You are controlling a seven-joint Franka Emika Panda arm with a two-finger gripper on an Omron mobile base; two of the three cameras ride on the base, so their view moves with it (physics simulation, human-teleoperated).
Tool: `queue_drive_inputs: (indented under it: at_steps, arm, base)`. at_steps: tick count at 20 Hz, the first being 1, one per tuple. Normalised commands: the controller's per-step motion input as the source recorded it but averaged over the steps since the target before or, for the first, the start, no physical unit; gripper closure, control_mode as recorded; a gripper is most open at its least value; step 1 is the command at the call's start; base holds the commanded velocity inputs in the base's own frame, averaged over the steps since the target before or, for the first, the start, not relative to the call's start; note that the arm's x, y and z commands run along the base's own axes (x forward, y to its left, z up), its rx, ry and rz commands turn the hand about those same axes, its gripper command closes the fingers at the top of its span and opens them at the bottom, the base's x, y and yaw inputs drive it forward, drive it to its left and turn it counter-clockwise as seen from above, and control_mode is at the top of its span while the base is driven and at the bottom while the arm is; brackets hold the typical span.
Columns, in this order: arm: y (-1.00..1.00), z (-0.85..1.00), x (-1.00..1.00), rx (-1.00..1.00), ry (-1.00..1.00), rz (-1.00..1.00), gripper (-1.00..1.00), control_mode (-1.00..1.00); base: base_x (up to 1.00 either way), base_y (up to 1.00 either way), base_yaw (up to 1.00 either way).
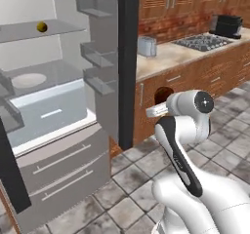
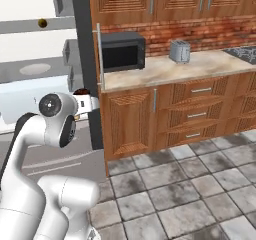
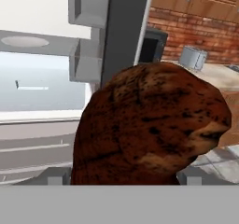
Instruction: Transport the steak from the fridge to the microwave and turn on the microwave.
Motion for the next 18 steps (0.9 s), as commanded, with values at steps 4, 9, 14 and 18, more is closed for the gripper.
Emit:
queue_drive_inputs:
  at_steps: [4,9,14,18]
  arm:
    - [0.0,0.0,0.0,0.0,0.0,0.0,1.0,1.0]
    - [0.0,0.0,0.0,0.0,0.0,0.0,1.0,1.0]
    - [0.0,0.0,0.0,0.0,0.0,0.0,1.0,1.0]
    - [0.0,0.0,0.0,0.0,0.0,0.0,1.0,1.0]
  base:
    - [0.0,-0.26,-0.38]
    - [0.0,-0.25,-0.36]
    - [0.0,-0.29,-0.35]
    - [0.0,-0.31,-0.32]
